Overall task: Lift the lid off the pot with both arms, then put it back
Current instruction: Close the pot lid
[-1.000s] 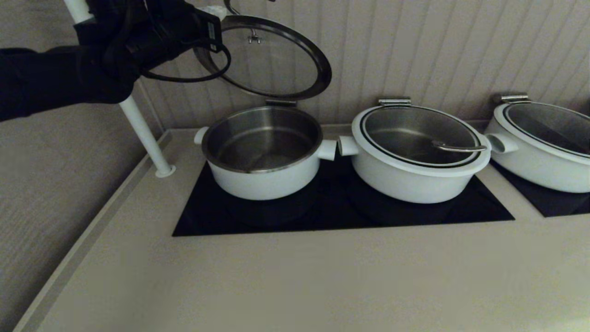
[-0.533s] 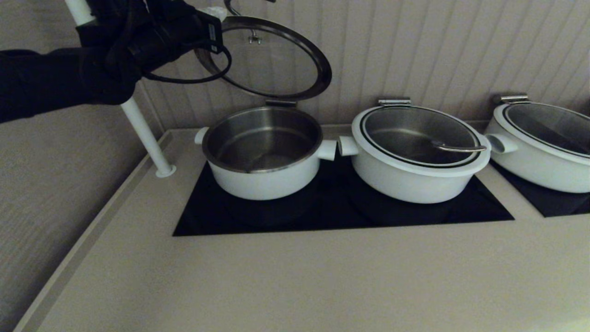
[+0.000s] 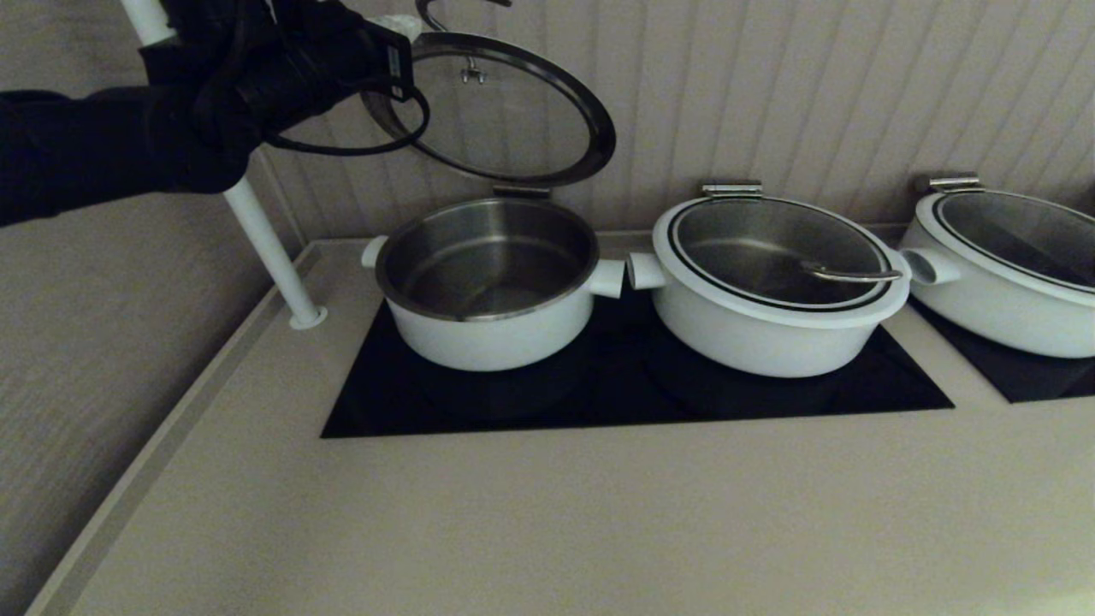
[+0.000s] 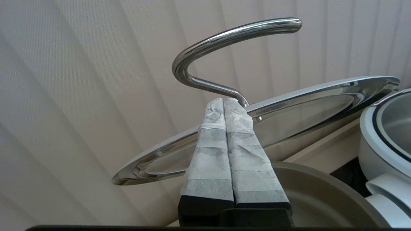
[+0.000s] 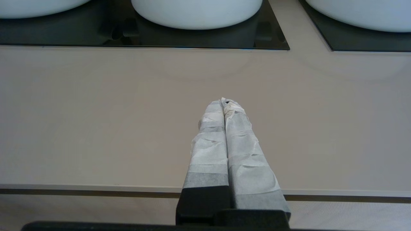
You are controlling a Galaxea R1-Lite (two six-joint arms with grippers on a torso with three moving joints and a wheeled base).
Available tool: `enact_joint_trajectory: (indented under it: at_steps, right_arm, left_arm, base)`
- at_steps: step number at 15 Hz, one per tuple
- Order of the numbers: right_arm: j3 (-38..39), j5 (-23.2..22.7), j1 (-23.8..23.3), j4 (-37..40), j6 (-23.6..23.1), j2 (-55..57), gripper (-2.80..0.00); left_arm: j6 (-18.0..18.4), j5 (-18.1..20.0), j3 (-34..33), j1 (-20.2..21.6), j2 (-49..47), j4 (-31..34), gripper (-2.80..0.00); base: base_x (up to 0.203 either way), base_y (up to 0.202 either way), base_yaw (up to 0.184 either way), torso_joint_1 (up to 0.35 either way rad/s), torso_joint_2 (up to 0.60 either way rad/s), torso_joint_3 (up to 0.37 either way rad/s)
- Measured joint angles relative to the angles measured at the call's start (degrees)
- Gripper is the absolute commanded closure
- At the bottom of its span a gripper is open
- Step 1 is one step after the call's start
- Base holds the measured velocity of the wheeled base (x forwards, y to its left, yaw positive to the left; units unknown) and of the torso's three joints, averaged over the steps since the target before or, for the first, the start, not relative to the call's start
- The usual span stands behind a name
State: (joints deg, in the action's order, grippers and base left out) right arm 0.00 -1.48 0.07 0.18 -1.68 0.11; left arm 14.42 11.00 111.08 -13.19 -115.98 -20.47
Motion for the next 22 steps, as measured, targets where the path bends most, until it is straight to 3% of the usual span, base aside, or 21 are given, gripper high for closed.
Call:
enact_joint_trajectory:
  at_steps: [8,13,22]
  right_arm:
    - [0.0,0.0,0.0,0.0,0.0,0.0,0.0]
    - [0.0,0.0,0.0,0.0,0.0,0.0,0.0]
    - [0.0,0.0,0.0,0.0,0.1,0.0,0.0]
  left_arm:
    - [0.5,0.2,0.1,0.0,-0.5,-4.6,0.0]
    - [0.5,2.6,0.3,0.0,-1.3,-8.8,0.0]
    - [1.4,2.6,0.1,0.0,-1.6,-5.2,0.0]
  base:
    - [0.0,0.0,0.0,0.0,0.0,0.0]
    - [0.0,0.0,0.0,0.0,0.0,0.0]
    - [0.0,0.0,0.0,0.0,0.0,0.0]
